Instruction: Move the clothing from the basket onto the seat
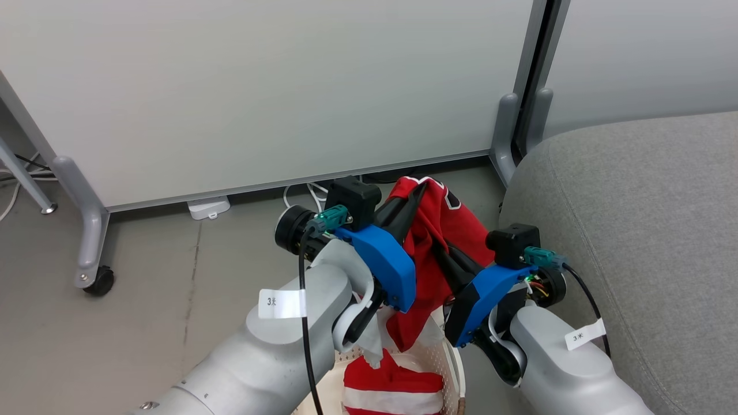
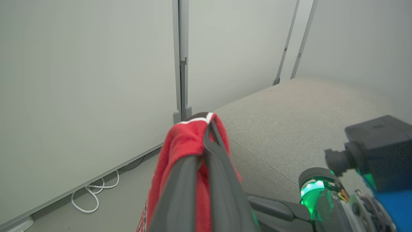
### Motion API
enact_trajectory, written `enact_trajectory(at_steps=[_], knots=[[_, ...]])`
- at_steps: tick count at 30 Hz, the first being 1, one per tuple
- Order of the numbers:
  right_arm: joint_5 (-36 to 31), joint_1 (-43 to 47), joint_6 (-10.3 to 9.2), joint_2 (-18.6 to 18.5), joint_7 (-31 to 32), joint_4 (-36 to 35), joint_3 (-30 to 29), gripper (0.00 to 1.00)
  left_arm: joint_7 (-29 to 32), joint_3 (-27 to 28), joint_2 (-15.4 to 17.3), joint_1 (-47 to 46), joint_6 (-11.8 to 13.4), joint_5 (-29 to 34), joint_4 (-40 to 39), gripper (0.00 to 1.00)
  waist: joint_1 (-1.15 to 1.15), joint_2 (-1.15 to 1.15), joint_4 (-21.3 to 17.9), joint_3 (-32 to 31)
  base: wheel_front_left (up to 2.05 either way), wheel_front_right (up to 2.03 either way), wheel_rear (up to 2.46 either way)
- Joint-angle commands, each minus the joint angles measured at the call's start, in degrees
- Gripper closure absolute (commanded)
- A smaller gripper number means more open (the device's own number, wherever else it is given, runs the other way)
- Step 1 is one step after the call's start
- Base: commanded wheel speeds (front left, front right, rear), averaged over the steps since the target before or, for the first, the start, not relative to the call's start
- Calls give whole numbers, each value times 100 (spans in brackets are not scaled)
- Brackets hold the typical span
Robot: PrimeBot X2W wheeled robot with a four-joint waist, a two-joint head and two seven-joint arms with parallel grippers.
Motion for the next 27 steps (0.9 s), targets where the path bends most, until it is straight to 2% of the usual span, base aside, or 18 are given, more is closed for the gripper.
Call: enact_trajectory(at_steps=[1, 3, 4, 5, 10, 14, 21, 27], knots=[[41, -84, 3, -16, -28, 27, 28, 100, -47, -24, 1, -89, 21, -11, 32, 72, 0, 0, -2, -7, 0, 0, 0], [46, -102, 3, -16, -33, 47, 44, 100, -56, -40, 0, -97, 41, -3, 53, 56, 0, 0, -2, -13, 0, 0, 0], [46, -106, 3, -16, -37, 55, 48, 100, -56, -47, 0, -103, 54, 12, 62, 40, 0, 0, -1, -16, 0, 0, 0], [51, -108, 3, -16, -39, 61, 52, 100, -65, -50, 0, -106, 60, 33, 71, 0, 0, 0, -1, -18, 0, 0, 0], [-29, -162, 3, -16, -43, -14, -62, 100, -87, -17, 43, 4, 38, 175, 100, 0, 0, 0, -11, -14, 0, 0, 0], [-205, -102, 3, -16, -45, -152, -289, 100, -93, 261, 258, 295, 90, 389, -103, 0, 0, 0, -16, 18, 0, 0, 0], [-593, 108, 3, -16, -46, -411, -776, 100, -91, 1316, 722, 1379, 362, 1133, -1071, 0, 0, 0, 29, 65, 0, 0, 0], [-833, 238, 3, -15, -46, -665, -1104, 100, -92, 2463, 951, 2538, 512, 1894, -2010, 0, 0, 0, 42, 95, 0, 0, 0]])
